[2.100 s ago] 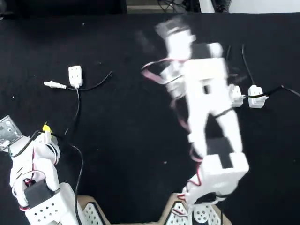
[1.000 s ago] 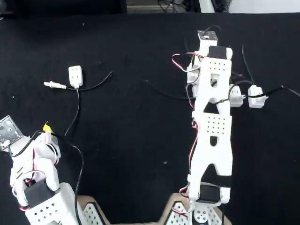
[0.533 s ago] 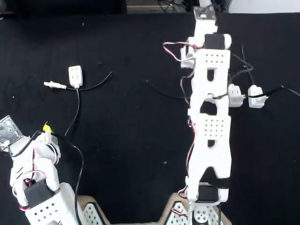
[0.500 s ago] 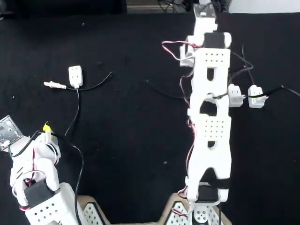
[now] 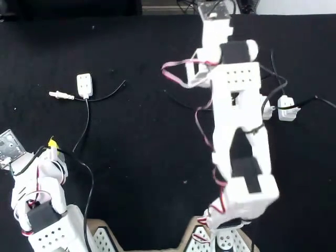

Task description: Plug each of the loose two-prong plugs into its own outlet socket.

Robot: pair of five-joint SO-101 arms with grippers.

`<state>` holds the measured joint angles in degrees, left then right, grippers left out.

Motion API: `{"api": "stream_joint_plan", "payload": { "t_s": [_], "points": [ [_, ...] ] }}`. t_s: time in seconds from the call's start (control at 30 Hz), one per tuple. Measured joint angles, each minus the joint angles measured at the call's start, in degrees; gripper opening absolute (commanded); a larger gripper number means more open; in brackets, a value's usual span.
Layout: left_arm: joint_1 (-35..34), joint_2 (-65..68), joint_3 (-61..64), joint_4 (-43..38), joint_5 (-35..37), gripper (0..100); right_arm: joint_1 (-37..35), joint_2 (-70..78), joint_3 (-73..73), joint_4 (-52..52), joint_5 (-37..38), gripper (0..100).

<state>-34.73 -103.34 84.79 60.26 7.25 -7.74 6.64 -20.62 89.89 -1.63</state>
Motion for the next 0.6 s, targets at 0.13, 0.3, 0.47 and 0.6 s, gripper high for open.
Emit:
{"api": "stream_joint_plan", "payload": {
  "t_s": [0.13, 0.3, 0.47, 0.6],
  "points": [
    [0.00, 0.00, 0.00, 0.00, 0.00, 19, -2.20, -7.38, 11.69, -4.75, 0.00, 19.4],
    [0.00, 0.00, 0.00, 0.00, 0.00, 19, -5.63, -18.02, 24.97, -10.46, 0.00, 19.7],
    [0.00, 0.00, 0.00, 0.00, 0.00, 19, -12.04, -26.73, 43.08, -21.71, 0.00, 19.6],
    [0.00, 0.00, 0.00, 0.00, 0.00, 19, -18.55, -30.51, 58.11, -33.58, 1.49, 19.4]
  ]
}}
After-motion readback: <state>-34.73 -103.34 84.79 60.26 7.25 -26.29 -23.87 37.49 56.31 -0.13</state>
